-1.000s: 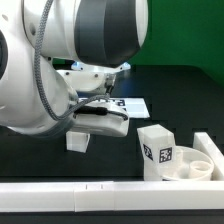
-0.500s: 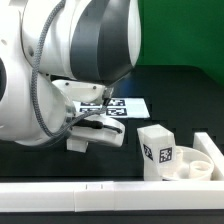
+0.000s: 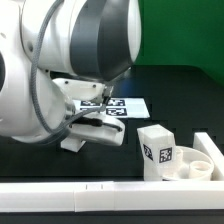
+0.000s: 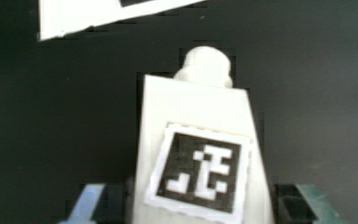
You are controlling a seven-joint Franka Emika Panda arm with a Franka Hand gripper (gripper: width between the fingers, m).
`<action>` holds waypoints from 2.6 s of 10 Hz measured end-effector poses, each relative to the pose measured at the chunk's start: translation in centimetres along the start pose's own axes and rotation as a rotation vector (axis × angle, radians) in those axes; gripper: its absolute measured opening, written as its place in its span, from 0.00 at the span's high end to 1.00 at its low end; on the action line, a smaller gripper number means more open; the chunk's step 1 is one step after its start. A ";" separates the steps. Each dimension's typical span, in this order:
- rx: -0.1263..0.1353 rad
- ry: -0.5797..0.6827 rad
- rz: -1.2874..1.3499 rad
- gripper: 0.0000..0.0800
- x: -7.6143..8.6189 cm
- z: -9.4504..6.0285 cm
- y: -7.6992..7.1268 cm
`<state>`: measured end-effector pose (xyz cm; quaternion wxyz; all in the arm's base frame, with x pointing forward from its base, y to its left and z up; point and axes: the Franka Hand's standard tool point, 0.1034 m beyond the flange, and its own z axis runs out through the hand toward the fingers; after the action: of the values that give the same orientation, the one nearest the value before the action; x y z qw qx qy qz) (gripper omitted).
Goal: Assemble stool
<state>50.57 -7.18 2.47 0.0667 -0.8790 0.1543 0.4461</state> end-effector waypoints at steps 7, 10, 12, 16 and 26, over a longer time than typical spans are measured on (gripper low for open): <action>-0.084 0.468 -0.152 0.60 -4.7 -6.9 -4.3; -0.091 0.741 -0.168 0.60 -7.5 -9.7 -10.6; -0.101 0.843 -0.185 0.60 -8.7 -10.1 -15.2; -0.090 1.176 -0.266 0.60 -7.5 -10.5 -17.7; -0.304 1.432 -0.552 0.60 -4.9 -9.1 -22.0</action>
Offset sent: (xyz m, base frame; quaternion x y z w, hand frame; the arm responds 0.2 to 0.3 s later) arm 0.0085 0.0374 0.1000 -0.0909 0.1767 -0.0632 0.9780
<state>62.08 12.32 11.38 -0.0618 -0.9589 -0.1274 -0.2459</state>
